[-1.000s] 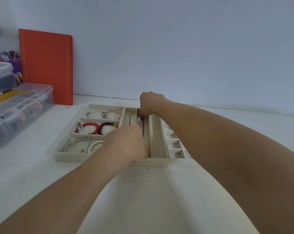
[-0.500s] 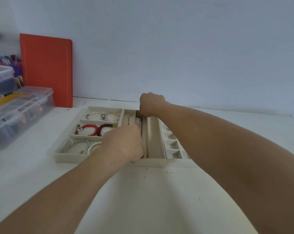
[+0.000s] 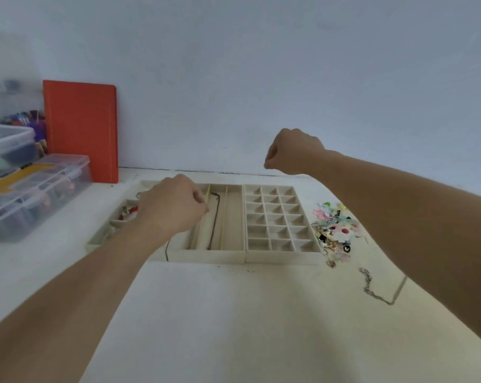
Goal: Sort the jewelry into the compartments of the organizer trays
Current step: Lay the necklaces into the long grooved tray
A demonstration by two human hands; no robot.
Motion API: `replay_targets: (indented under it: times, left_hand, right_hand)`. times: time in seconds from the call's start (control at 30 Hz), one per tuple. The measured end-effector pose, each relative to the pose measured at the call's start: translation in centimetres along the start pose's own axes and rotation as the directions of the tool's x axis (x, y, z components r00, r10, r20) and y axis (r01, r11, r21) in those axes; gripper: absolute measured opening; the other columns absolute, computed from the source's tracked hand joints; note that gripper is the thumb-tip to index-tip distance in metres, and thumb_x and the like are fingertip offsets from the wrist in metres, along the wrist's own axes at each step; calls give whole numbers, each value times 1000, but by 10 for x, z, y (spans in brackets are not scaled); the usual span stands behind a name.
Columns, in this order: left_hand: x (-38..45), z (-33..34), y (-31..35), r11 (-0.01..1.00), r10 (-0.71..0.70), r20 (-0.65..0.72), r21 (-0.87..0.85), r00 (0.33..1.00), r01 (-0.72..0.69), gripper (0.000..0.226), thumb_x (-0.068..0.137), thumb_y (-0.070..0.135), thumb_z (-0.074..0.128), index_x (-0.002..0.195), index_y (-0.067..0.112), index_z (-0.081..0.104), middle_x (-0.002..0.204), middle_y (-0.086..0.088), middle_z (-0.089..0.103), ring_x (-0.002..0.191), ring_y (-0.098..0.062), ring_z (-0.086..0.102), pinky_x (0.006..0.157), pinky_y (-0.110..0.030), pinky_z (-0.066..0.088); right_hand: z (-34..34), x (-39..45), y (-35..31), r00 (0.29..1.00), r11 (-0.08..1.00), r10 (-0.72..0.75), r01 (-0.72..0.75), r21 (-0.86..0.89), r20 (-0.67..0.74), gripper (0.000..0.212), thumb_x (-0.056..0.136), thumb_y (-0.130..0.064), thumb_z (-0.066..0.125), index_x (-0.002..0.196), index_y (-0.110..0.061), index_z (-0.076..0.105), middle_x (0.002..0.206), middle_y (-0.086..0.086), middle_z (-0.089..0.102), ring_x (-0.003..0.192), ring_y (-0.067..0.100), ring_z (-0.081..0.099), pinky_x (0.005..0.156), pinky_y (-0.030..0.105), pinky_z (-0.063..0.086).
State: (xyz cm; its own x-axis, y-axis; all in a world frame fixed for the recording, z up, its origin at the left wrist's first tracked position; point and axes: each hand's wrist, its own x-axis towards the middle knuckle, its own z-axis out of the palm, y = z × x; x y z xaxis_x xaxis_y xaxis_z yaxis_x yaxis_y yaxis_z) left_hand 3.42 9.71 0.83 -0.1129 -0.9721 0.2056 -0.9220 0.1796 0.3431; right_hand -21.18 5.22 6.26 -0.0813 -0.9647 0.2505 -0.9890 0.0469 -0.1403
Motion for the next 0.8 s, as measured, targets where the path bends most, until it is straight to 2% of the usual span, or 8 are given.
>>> replay_targets:
  times: [0.13,0.27,0.37,0.47,0.53,0.6,0.7,0.8]
  left_hand:
    - [9,5,11,997,15,-10,76,1000,-14,8,83,37,74,77,32,73,81,15,65,77,-14,60,66,-27,40]
    - [14,9,23,995,-43,27,94,999,40,12,80,39,77,83,30,71,87,9,67,82,-17,62,70,-27,43]
    - [12,19,20,992,-74,52,109,996,68,34,76,49,78,91,23,62,94,6,67,88,-19,63,69,-30,43]
    - [10,33,11,985,-82,166,163,983,55,68,74,54,77,123,16,49,106,1,63,98,-23,61,70,-32,47]
    - [11,36,7,982,-90,191,180,977,55,89,75,55,76,144,16,35,118,-2,63,104,-24,61,73,-33,50]
    - [14,36,3,984,-74,194,174,978,40,96,75,53,76,150,18,28,123,-2,62,108,-23,61,77,-33,51]
    - [18,37,0,989,-73,228,143,971,41,97,76,48,78,151,20,25,118,-1,62,103,-24,61,80,-35,53]
    - [21,38,0,990,-101,245,116,964,75,87,74,46,79,143,21,33,95,2,52,89,-24,55,77,-35,51]
  right_hand:
    - [-8,-26,33,1000,1000,15,-15,24,0,6,85,-32,71,84,-32,77,65,-16,61,65,9,59,55,22,36]
    - [-6,-44,55,999,995,7,-11,94,44,8,86,-38,72,84,-33,77,70,-12,65,66,10,62,58,24,40]
    - [1,-43,39,996,994,-42,32,108,84,8,86,-40,72,85,-34,77,71,-14,66,67,7,61,62,25,42]
    - [18,-30,8,992,988,-103,94,122,72,7,87,-38,72,88,-33,77,74,-17,67,72,6,63,66,26,42]
    - [33,-19,-15,986,983,-149,139,124,80,6,87,-33,72,89,-32,77,81,-15,68,80,11,66,69,26,44]
    - [49,-5,-37,979,979,-183,173,107,89,8,86,-29,71,91,-31,77,89,-10,70,87,14,66,70,27,45]
    - [75,16,-62,974,975,-222,221,29,50,11,87,-26,70,94,-31,77,95,-6,69,103,16,56,78,29,40]
    - [97,36,-76,968,964,-249,250,-90,20,10,84,-28,71,93,-29,76,92,-5,68,110,18,49,88,31,39]
